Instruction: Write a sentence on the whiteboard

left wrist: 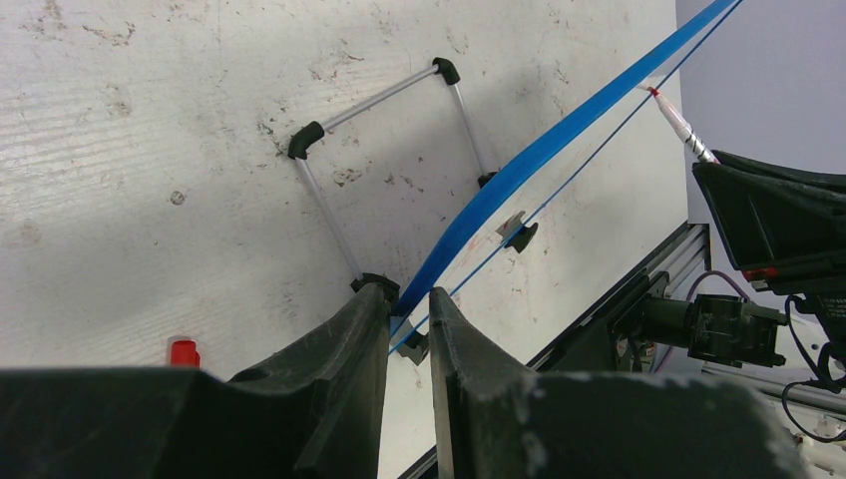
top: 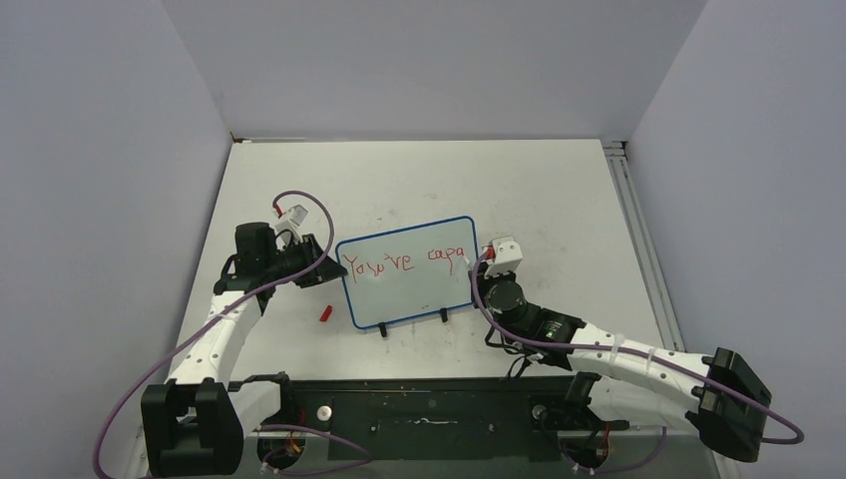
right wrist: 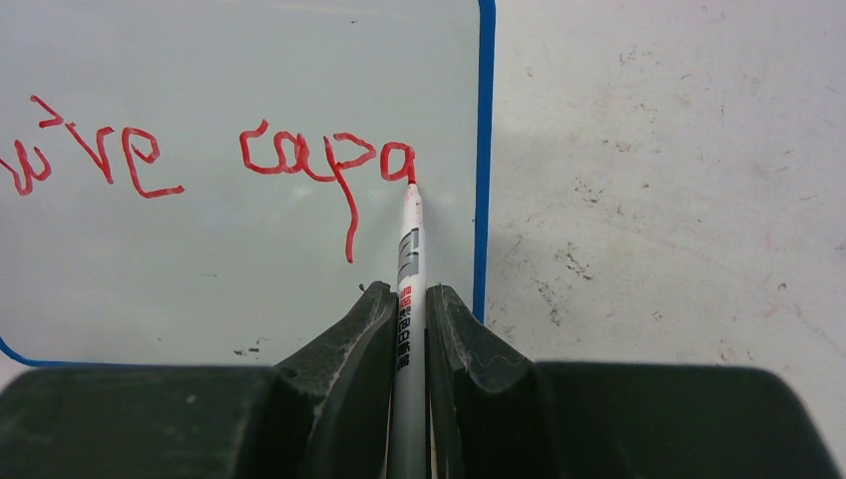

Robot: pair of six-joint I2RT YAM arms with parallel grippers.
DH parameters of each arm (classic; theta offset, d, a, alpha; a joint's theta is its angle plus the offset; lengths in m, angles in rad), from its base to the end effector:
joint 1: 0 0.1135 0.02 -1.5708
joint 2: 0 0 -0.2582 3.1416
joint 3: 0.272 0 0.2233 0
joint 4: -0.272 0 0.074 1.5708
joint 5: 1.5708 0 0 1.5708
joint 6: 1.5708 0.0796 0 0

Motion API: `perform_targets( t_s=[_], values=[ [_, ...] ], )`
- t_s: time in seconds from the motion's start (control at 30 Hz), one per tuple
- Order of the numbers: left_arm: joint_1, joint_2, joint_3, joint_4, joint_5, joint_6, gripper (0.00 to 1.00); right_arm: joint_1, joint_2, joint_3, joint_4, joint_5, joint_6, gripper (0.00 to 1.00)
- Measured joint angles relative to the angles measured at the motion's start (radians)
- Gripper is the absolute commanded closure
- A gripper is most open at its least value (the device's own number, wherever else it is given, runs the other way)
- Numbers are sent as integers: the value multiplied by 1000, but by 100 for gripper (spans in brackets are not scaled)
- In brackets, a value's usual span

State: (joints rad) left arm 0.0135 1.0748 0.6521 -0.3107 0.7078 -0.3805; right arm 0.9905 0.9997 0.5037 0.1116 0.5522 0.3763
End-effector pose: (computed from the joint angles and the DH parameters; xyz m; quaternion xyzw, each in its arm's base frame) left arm 0.2185 -0.0488 0.2170 -0.0296 0.8680 -0.3809 0.3172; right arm 0.1608 0.1691 0.2280 -0.0959 0.8065 0.1643 0.5598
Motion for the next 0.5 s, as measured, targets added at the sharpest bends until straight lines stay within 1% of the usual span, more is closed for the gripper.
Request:
perform_targets(
  t_s=[0.5],
  values=[
    [0,0,0,-1,0,0,80,25,-22,-9,-56,44,28,95]
  ],
)
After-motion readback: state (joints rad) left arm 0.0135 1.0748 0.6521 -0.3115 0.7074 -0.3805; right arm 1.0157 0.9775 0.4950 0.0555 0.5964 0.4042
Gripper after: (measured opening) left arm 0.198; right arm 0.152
